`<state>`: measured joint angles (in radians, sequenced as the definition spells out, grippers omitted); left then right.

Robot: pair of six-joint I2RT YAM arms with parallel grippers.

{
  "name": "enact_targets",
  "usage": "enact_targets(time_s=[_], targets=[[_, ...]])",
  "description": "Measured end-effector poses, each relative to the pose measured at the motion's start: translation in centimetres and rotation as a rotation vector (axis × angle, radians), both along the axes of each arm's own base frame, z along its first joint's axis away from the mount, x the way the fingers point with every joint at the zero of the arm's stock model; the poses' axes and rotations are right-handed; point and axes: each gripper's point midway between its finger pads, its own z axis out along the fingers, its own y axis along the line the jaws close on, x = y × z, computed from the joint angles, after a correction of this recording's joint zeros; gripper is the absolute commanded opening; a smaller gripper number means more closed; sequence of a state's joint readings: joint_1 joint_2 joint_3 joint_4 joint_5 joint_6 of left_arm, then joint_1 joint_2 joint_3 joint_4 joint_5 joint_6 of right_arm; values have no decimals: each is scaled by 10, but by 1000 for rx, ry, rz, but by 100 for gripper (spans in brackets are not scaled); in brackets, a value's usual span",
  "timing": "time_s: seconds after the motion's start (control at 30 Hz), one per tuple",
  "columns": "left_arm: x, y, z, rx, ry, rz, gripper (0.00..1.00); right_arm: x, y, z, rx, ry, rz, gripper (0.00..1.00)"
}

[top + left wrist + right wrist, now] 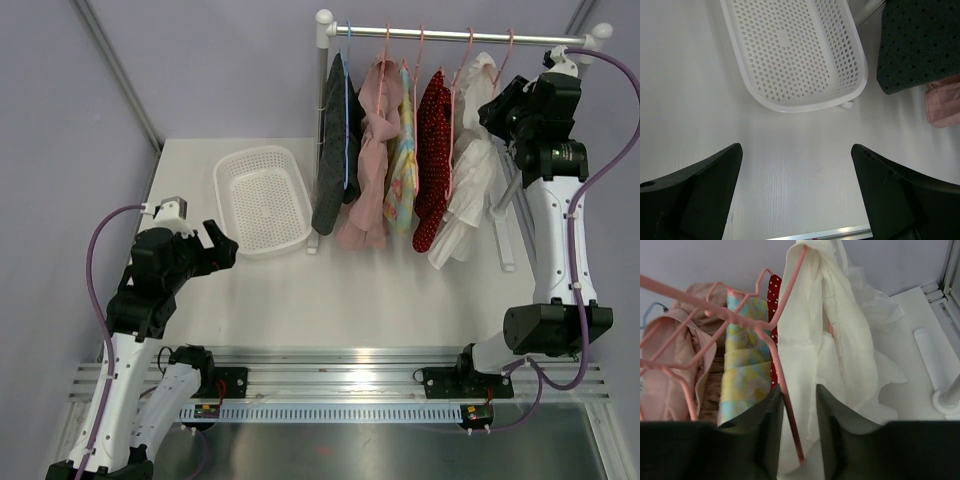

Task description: Remove the skirt from the hanger

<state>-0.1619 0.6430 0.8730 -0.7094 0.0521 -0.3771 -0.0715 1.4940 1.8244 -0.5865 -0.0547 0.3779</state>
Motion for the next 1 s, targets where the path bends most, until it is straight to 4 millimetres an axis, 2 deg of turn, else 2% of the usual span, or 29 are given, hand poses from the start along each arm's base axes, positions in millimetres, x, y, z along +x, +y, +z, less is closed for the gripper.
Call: enact_targets(time_s=[0.07, 0.17, 0.2, 0.4, 0.53, 0.6, 0.73, 0.87, 0.93, 1.0], targets=[[0, 0, 0, 0, 0, 0, 94, 8, 3, -5, 0, 11, 10, 21], [0, 0, 0, 0, 0, 0, 94, 20, 7, -8, -4, 16, 28, 13], [0, 0, 0, 0, 0, 0, 94, 23, 9, -7, -7, 14, 33, 1], [0, -1, 0, 0, 0, -6, 95, 22, 14, 2, -21, 15, 45, 0], [-1, -2, 0, 0, -1, -9, 95, 13, 16, 25, -33, -12, 46, 0], [-1, -2, 1, 0, -3, -9, 95, 6, 17, 45, -41, -50, 44, 0], [-1, -3, 1, -2, -5, -17, 99, -18, 17, 84, -49, -118, 43, 0], [-4, -20, 9, -16, -33, -94, 99, -57, 18, 91, -47, -110, 44, 0], [-11, -44, 20, -26, -47, -198, 99, -82, 20, 86, -42, -117, 45, 0], [-18, -79, 43, -43, -80, -335, 99, -107, 21, 77, -32, -111, 47, 0]])
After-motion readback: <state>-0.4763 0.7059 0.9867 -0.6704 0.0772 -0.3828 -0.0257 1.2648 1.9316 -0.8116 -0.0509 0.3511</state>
